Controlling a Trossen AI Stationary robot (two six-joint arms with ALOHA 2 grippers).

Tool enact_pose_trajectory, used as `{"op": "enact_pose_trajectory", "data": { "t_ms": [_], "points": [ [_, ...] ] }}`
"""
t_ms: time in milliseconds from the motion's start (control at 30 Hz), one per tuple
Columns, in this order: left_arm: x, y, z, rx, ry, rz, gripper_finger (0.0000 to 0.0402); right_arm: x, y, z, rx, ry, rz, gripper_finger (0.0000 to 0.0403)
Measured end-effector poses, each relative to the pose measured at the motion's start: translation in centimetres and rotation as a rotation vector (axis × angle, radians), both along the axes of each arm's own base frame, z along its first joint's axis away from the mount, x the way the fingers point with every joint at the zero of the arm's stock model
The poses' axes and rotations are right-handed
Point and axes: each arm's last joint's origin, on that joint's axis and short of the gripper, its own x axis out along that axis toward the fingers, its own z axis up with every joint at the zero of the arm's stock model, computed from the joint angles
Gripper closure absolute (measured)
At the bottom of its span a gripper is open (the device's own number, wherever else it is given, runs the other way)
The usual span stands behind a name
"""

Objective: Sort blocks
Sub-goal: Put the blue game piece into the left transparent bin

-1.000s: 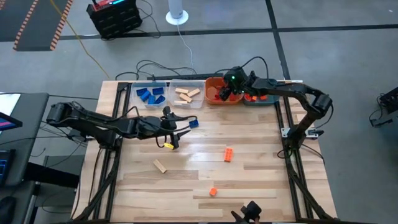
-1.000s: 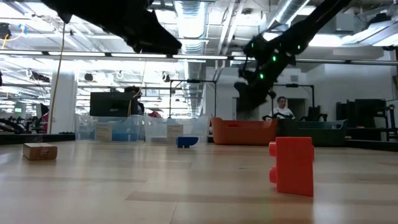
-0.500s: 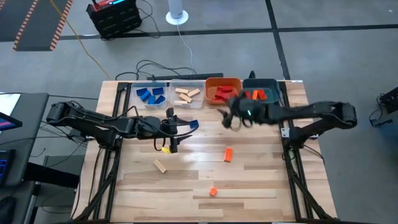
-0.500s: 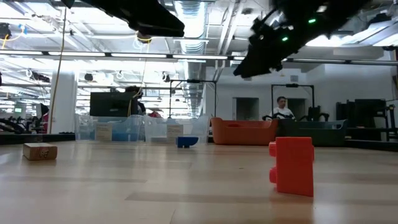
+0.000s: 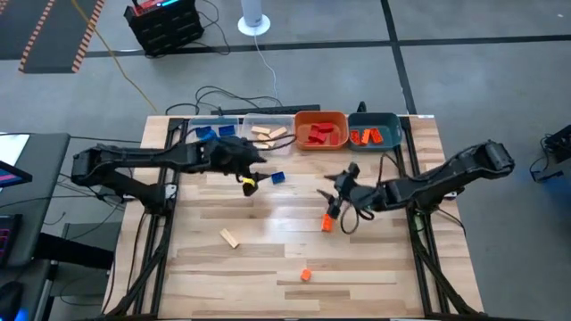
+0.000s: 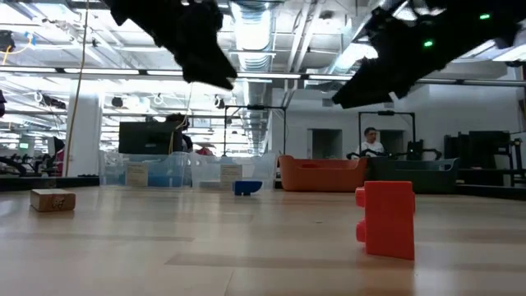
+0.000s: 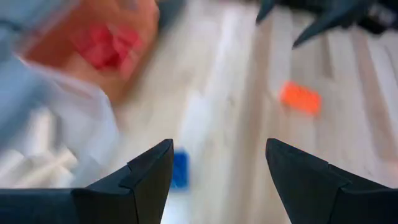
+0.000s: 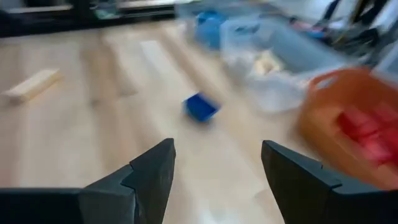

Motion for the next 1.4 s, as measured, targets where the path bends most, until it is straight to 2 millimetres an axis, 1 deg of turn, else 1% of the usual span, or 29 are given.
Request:
{"op": "enact_pose_trajectory", "data": {
  "t_ms": [67, 133, 267, 367, 433, 500, 633, 767, 867, 967, 1033, 1167, 1400],
  "points": [
    [-0.1, -0.2, -0.7, -0.057, 0.073, -0.012, 0.0152, -0.6, 1.2, -0.7, 0.056, -0.004, 0.013, 0.0132],
    [0.3, -0.8, -1.7, -0.075, 0.125, -0.010, 0.0152, -0.8, 2.6, -1.2, 0.086, -0.033, -0.020, 0.0132],
    [2.5, -2.8, -3.9, 0.005, 0.163, -0.005, 0.0152, -1.0, 5.1, -2.5, 0.064, -0.059, -0.069, 0.0132],
    [4.2, -3.7, -6.1, 0.045, 0.193, -0.013, 0.0152, -0.5, 6.2, -3.1, 0.120, -0.076, -0.090, 0.0132],
    [5.1, -3.2, -7.5, 0.045, 0.211, 0.004, 0.0152, -0.1, 6.7, -3.5, 0.115, -0.051, -0.086, 0.0132],
    [5.7, -2.1, -8.7, 0.053, 0.226, 0.034, 0.0152, 0.3, 7.1, -3.7, 0.089, -0.009, -0.080, 0.0132],
    [6.4, -0.2, -10.4, 0.105, 0.257, 0.042, 0.0152, 0.6, 7.2, -3.5, 0.062, 0.045, -0.079, 0.0132],
    [6.7, 1.5, -11.5, 0.184, 0.283, 0.011, 0.0152, 0.4, 7.5, -3.2, 0.065, 0.042, -0.065, 0.0132],
    [6.8, 2.5, -11.8, 0.288, 0.301, -0.062, 0.0152, 0.2, 8.0, -3.2, 0.069, 0.041, -0.045, 0.0132],
    [6.4, 3.1, -12.4, 0.341, 0.228, -0.080, 0.0152, 0.0, 8.4, -3.2, 0.076, 0.036, -0.028, 0.0132],
    [5.9, 3.5, -12.8, 0.329, 0.197, -0.074, 0.0152, -0.1, 8.7, -3.2, 0.077, 0.036, -0.016, 0.0132],
    [5.0, 4.3, -13.7, 0.251, 0.191, -0.079, 0.0152, -0.3, 9.1, -3.2, 0.082, 0.030, -0.004, 0.0132],
    [4.8, 4.7, -13.8, 0.181, 0.168, -0.051, 0.0152, -0.2, 9.0, -3.1, 0.084, 0.024, -0.010, 0.0132]
  ]
}}
